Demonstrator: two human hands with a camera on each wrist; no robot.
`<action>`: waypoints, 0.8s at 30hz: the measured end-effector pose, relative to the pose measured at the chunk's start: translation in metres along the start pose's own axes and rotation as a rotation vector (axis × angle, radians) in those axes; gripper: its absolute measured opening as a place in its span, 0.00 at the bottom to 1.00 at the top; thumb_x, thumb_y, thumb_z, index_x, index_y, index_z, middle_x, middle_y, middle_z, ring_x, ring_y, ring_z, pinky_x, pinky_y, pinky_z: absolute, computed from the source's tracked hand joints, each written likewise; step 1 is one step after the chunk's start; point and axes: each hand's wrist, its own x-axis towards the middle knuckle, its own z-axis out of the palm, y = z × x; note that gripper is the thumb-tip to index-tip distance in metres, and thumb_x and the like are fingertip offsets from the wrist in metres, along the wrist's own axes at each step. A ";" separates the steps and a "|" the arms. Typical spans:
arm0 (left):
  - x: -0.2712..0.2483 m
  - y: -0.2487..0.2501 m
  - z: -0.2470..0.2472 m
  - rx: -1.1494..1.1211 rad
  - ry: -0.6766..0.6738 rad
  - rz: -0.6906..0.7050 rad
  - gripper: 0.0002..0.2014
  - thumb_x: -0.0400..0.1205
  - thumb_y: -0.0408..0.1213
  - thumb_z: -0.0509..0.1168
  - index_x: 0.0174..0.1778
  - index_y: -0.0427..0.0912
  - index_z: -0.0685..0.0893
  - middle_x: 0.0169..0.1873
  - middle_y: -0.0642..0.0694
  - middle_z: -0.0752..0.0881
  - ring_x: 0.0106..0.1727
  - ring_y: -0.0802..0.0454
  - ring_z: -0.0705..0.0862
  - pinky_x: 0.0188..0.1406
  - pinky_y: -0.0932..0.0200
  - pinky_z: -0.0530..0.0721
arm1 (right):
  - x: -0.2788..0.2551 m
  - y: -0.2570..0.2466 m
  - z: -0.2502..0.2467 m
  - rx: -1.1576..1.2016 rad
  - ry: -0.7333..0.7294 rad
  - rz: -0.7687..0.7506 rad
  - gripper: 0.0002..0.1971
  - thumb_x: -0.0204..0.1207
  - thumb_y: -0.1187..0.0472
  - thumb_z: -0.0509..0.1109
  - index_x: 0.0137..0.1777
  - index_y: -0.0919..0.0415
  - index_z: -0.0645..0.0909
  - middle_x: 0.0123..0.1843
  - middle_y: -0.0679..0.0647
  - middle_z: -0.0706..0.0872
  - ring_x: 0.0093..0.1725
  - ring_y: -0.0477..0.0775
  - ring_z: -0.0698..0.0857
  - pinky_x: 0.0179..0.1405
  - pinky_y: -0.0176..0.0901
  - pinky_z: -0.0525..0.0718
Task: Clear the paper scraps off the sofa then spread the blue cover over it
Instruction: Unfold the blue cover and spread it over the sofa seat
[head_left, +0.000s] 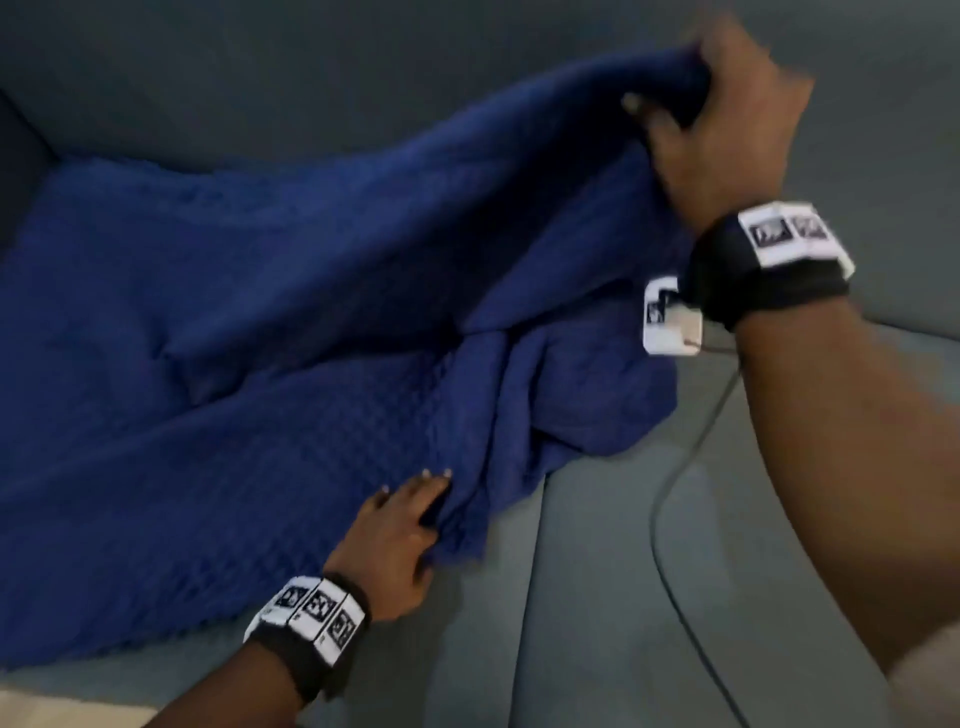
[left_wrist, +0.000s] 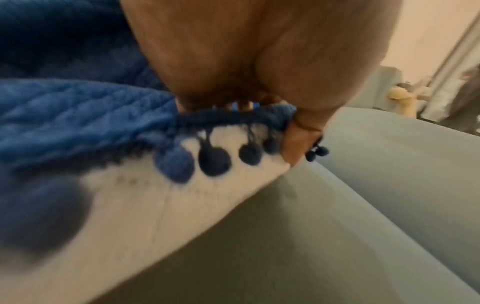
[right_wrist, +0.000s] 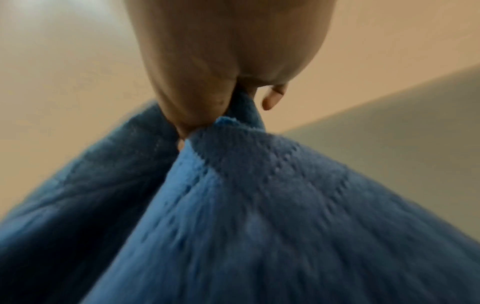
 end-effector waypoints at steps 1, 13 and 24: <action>-0.009 0.008 0.006 -0.013 -0.089 0.012 0.17 0.69 0.48 0.61 0.45 0.48 0.92 0.86 0.46 0.68 0.81 0.42 0.75 0.64 0.37 0.85 | 0.019 0.001 0.000 0.019 -0.004 0.082 0.30 0.74 0.33 0.68 0.67 0.55 0.80 0.70 0.57 0.85 0.71 0.62 0.82 0.71 0.60 0.73; 0.021 0.071 0.013 0.082 -0.081 -0.280 0.30 0.73 0.44 0.71 0.71 0.53 0.70 0.69 0.44 0.75 0.62 0.40 0.80 0.57 0.41 0.83 | -0.207 0.138 0.094 0.609 -0.355 1.017 0.46 0.53 0.11 0.67 0.53 0.53 0.75 0.52 0.56 0.80 0.50 0.52 0.79 0.52 0.50 0.82; 0.004 0.054 0.008 -0.284 0.031 -0.289 0.12 0.79 0.45 0.56 0.50 0.46 0.82 0.50 0.46 0.90 0.51 0.41 0.88 0.43 0.49 0.83 | -0.248 0.120 0.095 1.085 -0.315 1.011 0.30 0.62 0.33 0.85 0.50 0.59 0.92 0.52 0.52 0.96 0.54 0.52 0.94 0.65 0.59 0.90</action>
